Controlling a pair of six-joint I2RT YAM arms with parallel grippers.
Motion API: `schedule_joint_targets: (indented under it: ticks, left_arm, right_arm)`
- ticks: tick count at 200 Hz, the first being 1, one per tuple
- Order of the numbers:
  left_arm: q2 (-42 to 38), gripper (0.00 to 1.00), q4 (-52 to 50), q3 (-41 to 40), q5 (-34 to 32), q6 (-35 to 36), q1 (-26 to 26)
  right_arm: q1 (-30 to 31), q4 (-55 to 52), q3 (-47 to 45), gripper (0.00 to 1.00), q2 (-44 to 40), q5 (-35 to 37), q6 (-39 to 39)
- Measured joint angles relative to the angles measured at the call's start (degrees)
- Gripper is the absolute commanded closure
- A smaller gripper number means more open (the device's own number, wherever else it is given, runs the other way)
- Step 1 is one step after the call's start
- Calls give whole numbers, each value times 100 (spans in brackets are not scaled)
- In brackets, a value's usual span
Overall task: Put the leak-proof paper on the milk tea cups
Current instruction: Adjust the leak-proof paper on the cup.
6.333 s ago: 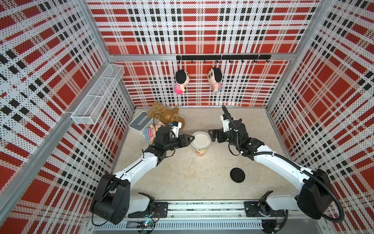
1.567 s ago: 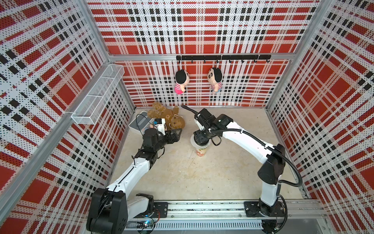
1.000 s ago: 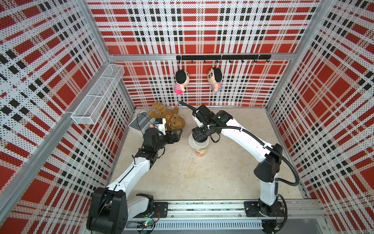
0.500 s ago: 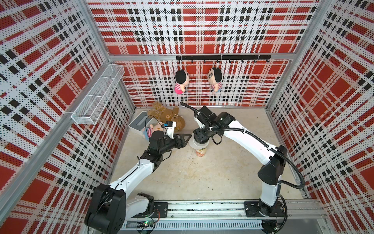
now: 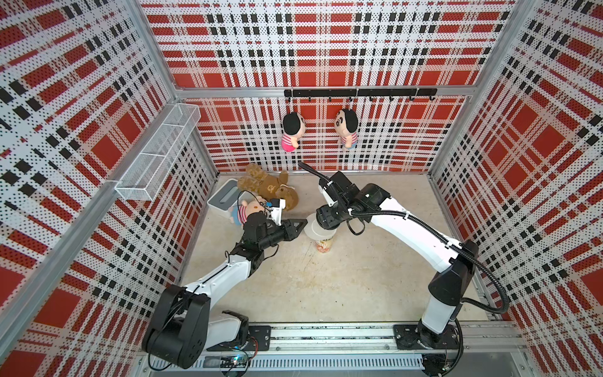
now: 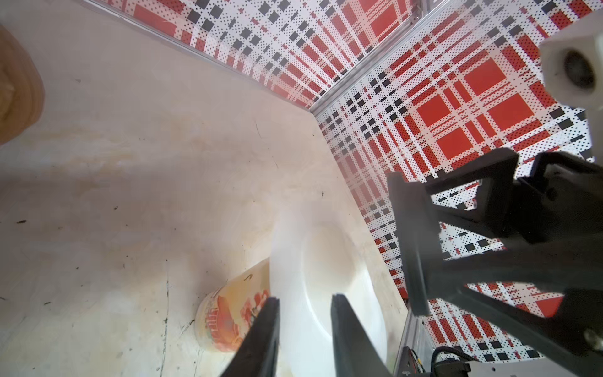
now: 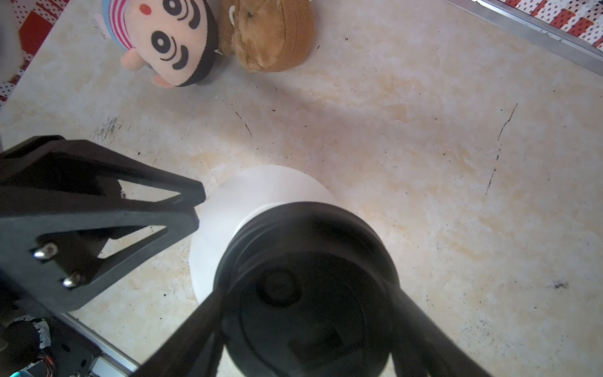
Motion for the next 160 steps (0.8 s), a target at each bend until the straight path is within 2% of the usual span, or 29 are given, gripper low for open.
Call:
schedule_joint_targets:
  ticks: [28,160]
  left_arm:
    - [4,74,33,-24,31,-52,11]
    - [170,73,52,-22,133,-72,-37]
  right_arm:
    - [-11,107,-125,24,-37,-7,0]
    - [-11,286,-306,24,-114,-28,0]
